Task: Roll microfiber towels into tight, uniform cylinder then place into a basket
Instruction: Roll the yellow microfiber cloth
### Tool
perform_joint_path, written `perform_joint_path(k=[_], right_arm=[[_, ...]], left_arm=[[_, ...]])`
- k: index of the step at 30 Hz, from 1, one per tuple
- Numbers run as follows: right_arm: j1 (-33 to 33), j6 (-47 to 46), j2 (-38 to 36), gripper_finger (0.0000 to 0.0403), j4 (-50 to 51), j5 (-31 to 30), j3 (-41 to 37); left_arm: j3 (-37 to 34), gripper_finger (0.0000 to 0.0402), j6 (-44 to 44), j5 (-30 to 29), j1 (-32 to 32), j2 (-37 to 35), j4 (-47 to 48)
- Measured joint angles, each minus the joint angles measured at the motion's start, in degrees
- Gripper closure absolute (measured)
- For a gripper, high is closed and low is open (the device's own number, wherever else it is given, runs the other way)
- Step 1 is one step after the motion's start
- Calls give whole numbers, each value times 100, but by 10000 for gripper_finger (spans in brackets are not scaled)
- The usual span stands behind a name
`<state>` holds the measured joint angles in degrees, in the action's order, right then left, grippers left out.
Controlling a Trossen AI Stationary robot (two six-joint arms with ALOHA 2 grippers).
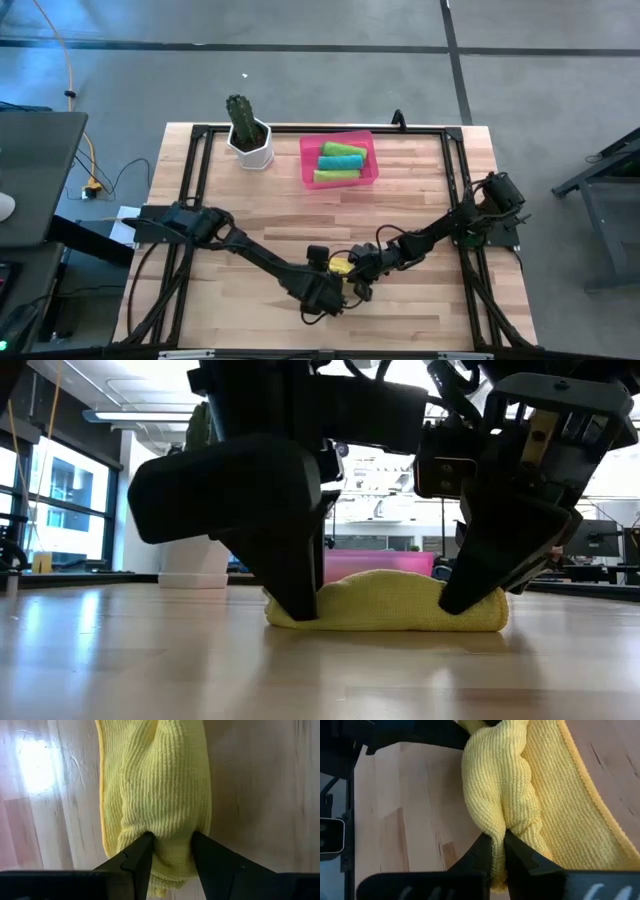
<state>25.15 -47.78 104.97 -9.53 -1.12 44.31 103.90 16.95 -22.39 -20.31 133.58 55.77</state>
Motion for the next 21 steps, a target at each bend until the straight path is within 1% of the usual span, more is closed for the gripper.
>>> perform_joint_path(k=[3,6,11,14,16,18,21], right_arm=[[0,197,-14,377,-3,8,-2],[2,692,-130,349,23,22,-12],[11,1961,-596,290,409,166,-46],[4,2509,-1045,266,1048,277,-52],[0,2815,-1371,258,1571,269,-52],[22,3083,-1663,255,1985,240,-52],[256,3419,-1942,254,2048,9,-50]], left_arm=[[-2,272,84,193,12,30,16],[-7,287,284,586,25,7,14],[-4,348,668,1126,-43,10,-93],[-8,387,825,1299,-50,6,-182],[-13,393,898,1507,-28,-9,-373],[-16,388,922,1783,-8,-16,-597],[-22,387,836,2325,67,-14,-917]])
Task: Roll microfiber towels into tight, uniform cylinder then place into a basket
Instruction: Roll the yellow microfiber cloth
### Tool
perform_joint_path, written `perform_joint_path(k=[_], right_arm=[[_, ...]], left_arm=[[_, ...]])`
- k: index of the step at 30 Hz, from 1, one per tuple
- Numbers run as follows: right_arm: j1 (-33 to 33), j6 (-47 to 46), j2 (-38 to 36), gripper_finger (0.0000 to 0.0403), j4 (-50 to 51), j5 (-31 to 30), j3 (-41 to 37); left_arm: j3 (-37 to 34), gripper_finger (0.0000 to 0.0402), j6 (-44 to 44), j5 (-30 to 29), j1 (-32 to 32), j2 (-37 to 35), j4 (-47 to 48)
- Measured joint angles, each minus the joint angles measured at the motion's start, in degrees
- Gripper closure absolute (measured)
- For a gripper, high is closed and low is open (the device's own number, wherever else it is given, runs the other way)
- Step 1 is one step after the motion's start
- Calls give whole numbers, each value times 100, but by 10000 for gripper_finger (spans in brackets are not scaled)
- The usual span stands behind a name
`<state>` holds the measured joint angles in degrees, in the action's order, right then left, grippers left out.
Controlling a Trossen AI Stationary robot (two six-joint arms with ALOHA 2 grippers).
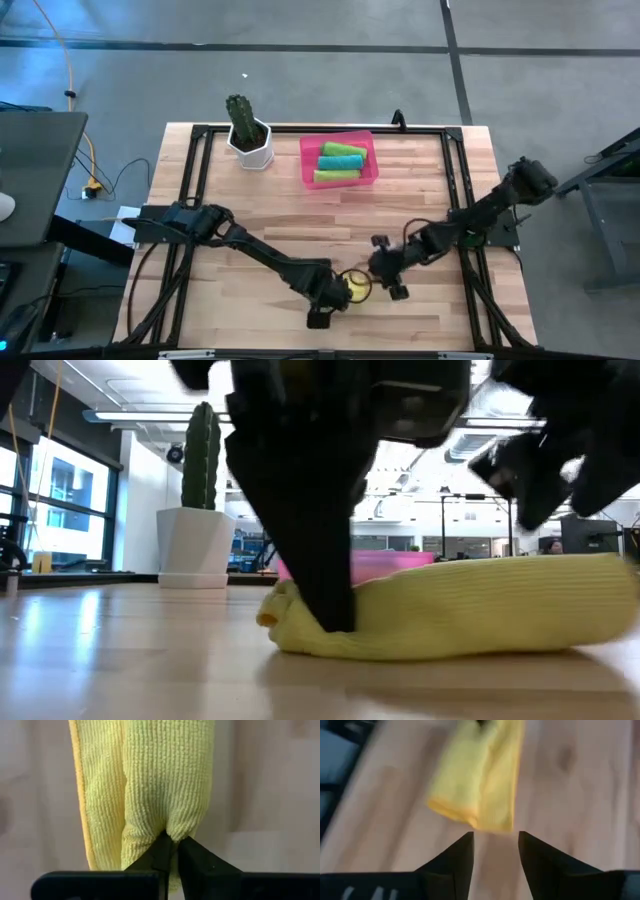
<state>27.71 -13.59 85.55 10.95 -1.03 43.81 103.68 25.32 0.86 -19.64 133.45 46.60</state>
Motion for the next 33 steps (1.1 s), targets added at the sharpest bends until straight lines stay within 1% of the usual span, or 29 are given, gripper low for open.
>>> perform_joint_path(k=[3,5,7,11,16,18,23,28,31,33], right_arm=[[416,463,-45,254,-503,-261,15],[741,760,10,254,-809,-637,15],[1092,904,73,254,-990,-1180,17],[1688,770,207,254,-1262,-2274,22],[2119,459,590,254,-1556,-3131,26],[2210,460,821,254,-1686,-3292,28],[2266,456,1350,254,-1942,-3312,28],[2262,317,1576,254,-2161,-3349,31],[2262,237,1595,254,-2156,-3343,33],[2227,-97,1593,254,-2087,-3320,37]], left_arm=[[-4,392,-178,726,143,9,-347],[-7,394,-305,1209,249,17,-530],[-13,394,-392,1549,362,27,-629],[-22,395,-488,1922,584,48,-724],[-24,395,-448,2160,846,59,-778],[-22,395,-414,2353,940,104,-862],[-12,396,-169,2872,1084,249,-1121],[0,396,1,3390,1170,418,-1242],[-2,396,4,3493,1149,443,-1385],[-6,396,3,3477,1137,445,-1470]])
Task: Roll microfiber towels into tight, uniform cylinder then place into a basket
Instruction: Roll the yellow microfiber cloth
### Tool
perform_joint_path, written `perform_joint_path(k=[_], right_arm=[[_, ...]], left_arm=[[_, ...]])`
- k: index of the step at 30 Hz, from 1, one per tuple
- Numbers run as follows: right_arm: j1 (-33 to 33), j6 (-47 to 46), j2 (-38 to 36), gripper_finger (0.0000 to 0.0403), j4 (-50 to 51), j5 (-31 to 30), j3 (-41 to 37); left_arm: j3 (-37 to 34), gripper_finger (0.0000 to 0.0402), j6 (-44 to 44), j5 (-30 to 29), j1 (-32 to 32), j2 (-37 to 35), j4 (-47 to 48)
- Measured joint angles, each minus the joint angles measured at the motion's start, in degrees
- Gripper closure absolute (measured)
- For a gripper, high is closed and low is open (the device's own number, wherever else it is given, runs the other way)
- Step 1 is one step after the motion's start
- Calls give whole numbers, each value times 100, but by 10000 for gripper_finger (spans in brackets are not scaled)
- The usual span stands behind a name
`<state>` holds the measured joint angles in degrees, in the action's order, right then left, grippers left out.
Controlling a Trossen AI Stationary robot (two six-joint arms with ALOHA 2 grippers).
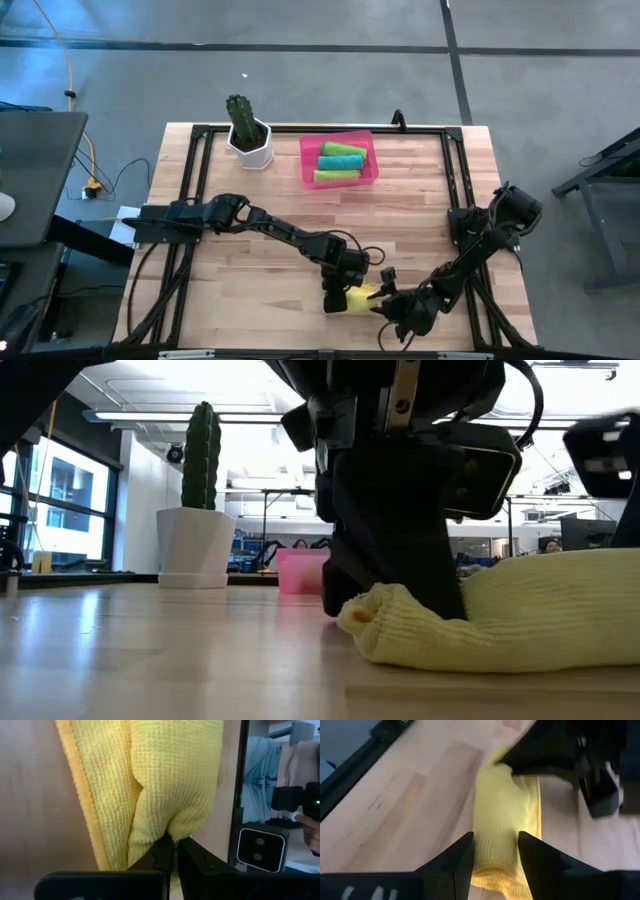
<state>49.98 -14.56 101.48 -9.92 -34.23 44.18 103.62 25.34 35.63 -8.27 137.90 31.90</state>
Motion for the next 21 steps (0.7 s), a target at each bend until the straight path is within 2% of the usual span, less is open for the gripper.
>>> perform_joint_path(k=[5,11,16,21], right_arm=[[-184,-939,-1,286,388,430,0],[-404,-1709,-5,385,432,809,2],[-560,-2426,-14,381,489,1289,7],[-602,-3238,-26,396,686,1320,16]], left_arm=[[-12,391,3,-41,-12,-23,-190],[-8,356,-3,-74,-15,-32,-152],[-8,324,-341,-115,16,-142,36],[-14,315,-955,-388,115,-447,652]])
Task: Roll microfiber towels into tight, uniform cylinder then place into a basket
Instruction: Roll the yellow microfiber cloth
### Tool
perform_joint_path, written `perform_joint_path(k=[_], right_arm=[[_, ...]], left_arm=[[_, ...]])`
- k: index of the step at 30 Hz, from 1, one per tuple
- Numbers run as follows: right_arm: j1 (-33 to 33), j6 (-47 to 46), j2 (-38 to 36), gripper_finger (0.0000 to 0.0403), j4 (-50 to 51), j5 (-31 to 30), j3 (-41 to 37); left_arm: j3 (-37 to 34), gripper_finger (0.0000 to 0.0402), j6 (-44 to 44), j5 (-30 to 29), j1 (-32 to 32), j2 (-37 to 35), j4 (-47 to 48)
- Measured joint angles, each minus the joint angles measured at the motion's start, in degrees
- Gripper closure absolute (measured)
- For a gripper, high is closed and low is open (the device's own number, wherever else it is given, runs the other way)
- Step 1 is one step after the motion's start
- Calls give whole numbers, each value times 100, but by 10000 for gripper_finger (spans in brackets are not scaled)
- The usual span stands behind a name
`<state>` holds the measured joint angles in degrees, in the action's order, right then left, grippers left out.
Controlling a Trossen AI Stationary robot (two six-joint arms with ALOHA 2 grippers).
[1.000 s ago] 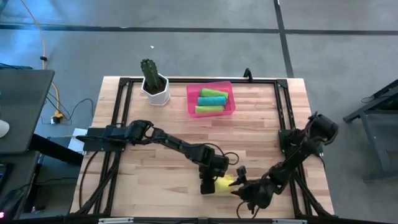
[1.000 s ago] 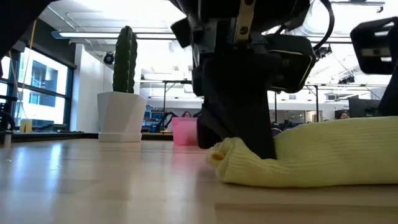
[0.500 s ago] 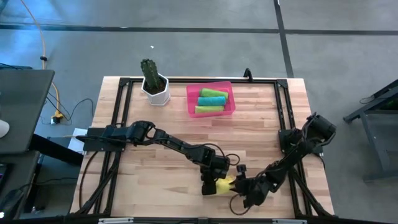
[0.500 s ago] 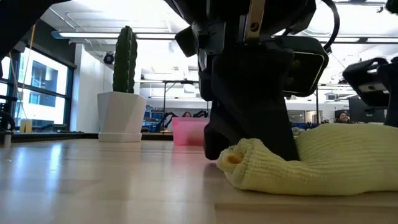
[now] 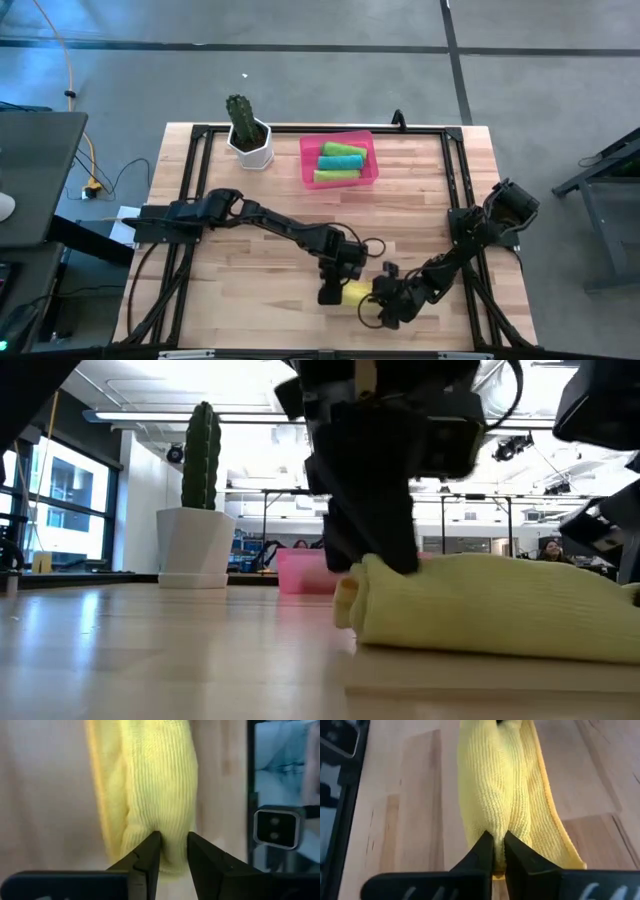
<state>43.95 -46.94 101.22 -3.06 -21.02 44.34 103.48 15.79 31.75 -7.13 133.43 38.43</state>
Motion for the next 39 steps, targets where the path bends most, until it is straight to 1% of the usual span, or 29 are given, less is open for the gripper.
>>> perform_joint_path(k=[4,8,12,14,16,18,20,22,24,28,35,37,39], right_arm=[[-78,-717,-3,395,124,-17,7],[-154,-1263,-10,392,287,-4,7],[-208,-1662,-29,391,492,-43,7],[-230,-1755,-29,391,557,-43,6],[-261,-1747,-27,391,563,-36,2],[-282,-1729,-25,391,557,-13,0],[-303,-1730,-23,391,544,7,-4],[-307,-1726,-19,391,543,-17,-5],[-307,-1722,-19,391,540,-23,-7],[-307,-1712,-15,391,535,-23,-9],[-307,-1712,-10,391,517,-43,-15],[-307,-1712,-8,391,515,-45,-15],[-307,-1646,-8,391,514,-43,-15]], left_arm=[[-4,315,-349,-552,-2,-316,403],[-2,314,-430,-1112,-98,-569,775],[0,314,-444,-1765,-353,-683,888],[0,314,-484,-2042,-531,-687,771],[0,314,-730,-2513,-713,-687,723],[3,314,-1005,-3236,-882,-663,548],[4,314,-1068,-3912,-1033,-646,468],[9,314,-1171,-4343,-1131,-612,325],[11,314,-1266,-4595,-1181,-575,327],[9,308,-1079,-4586,-1206,-448,287],[9,271,-1150,-4772,-1038,-113,257],[12,261,-1147,-4656,-971,-79,259],[20,254,-1091,-4346,-898,-49,255]])
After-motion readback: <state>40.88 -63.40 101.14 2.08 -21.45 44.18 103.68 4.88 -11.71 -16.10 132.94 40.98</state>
